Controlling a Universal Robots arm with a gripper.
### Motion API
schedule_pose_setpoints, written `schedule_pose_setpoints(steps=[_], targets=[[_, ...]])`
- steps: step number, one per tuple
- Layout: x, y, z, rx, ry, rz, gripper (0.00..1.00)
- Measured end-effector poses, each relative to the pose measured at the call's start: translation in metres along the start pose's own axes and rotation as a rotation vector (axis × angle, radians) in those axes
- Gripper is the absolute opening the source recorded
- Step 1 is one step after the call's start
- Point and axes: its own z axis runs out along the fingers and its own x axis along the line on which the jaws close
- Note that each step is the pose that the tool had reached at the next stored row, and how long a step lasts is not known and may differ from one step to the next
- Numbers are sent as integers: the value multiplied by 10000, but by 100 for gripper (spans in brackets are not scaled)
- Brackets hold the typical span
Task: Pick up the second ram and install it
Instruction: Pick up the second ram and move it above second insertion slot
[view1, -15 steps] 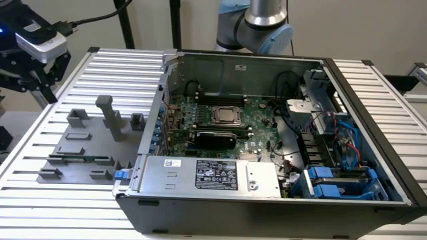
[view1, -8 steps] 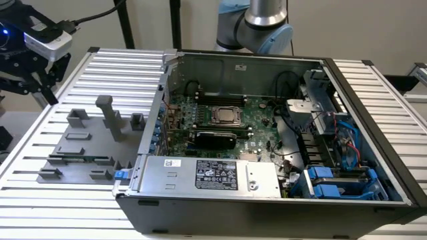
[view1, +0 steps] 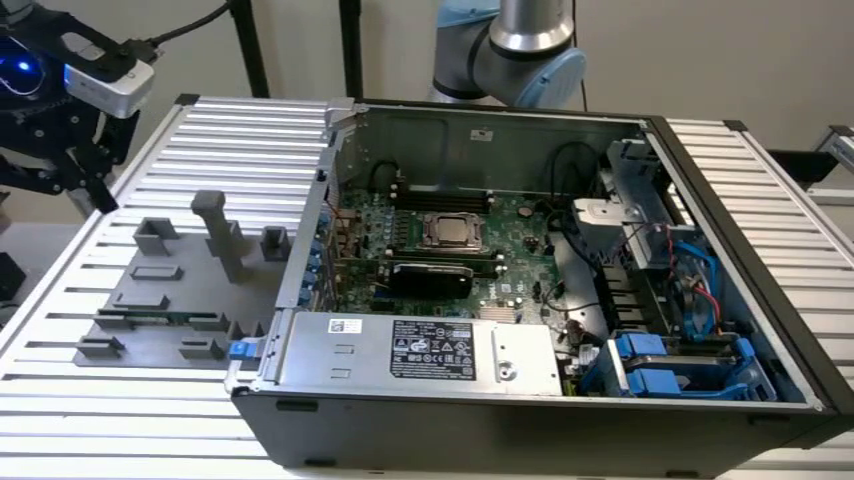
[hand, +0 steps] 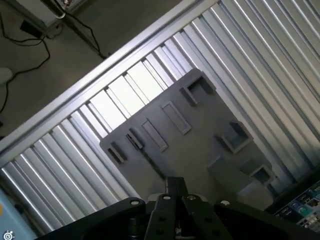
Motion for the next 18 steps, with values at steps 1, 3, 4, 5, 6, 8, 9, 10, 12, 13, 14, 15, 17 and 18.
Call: schedule_pose_setpoints(steps=[1,3,4,5,6,8,9,10,12,13,14,15,17,18], targets=[[0,0,3,12,12,-169,0],[0,0,10,43,35,-502,0],[0,-1,12,64,48,-658,0],[0,0,14,88,63,-814,0],[1,0,17,121,79,-982,0],[1,-1,21,187,106,-1291,0],[1,-1,23,221,119,-1438,0],[1,-1,25,259,131,-1590,0],[0,-1,29,337,151,-1893,0],[1,-1,32,376,160,-2043,0],[1,-1,36,411,167,-2212,0],[1,-3,44,427,168,-2378,0],[1,-3,63,426,179,-2732,0],[1,-3,77,424,182,-2915,0]])
